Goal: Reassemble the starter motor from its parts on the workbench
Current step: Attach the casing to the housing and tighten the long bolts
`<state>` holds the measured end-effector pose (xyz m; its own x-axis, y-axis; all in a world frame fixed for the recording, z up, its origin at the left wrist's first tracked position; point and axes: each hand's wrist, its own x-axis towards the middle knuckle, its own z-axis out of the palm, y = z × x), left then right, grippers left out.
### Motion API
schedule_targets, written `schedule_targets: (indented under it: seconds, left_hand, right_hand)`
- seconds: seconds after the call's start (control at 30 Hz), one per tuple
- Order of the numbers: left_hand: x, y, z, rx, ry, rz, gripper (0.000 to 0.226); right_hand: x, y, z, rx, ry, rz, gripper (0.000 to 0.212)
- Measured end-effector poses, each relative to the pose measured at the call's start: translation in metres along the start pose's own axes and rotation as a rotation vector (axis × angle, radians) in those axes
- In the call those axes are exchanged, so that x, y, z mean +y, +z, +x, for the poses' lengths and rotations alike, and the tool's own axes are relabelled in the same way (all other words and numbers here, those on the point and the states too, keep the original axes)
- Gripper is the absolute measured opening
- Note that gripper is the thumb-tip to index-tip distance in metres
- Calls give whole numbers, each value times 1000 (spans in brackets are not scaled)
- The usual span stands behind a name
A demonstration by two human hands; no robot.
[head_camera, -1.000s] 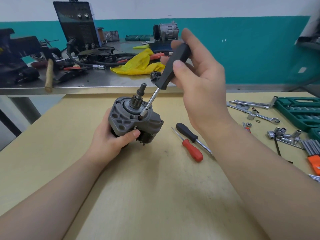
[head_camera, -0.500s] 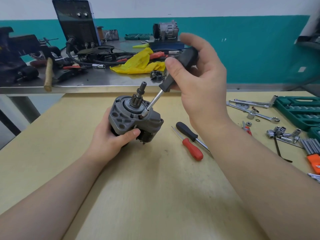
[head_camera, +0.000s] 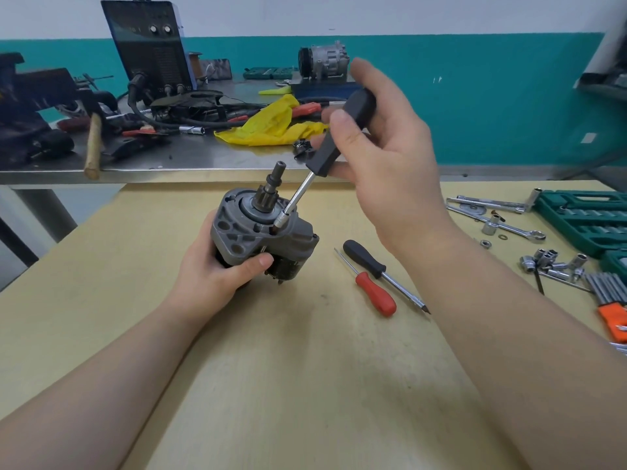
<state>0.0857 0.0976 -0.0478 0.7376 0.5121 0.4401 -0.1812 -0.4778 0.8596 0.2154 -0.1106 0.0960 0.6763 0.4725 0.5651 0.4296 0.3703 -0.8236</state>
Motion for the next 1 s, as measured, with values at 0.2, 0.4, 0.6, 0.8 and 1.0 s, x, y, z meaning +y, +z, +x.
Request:
schedule_targets:
  seconds: [0.2,0.4,0.6,0.8,1.0]
  left_hand:
    - [-2,0,0,10,0,3,81]
    - [-1,0,1,7,-3,6,82]
    - [2,2,-1,17,-8,-6,83]
    - [1,1,1,2,-7,9,84]
    - [2,1,0,0,-8,11,84]
  right_hand:
    - [-4,-6,2,-22,-4,-47,53]
    - [-4,-9,7,-65,71,0,54]
    - [-5,-11,6,-7,6,-71,49]
    - [-6,-12,8,-72,46,12,55]
    - [-3,-10,7,-18,-3,-95,45]
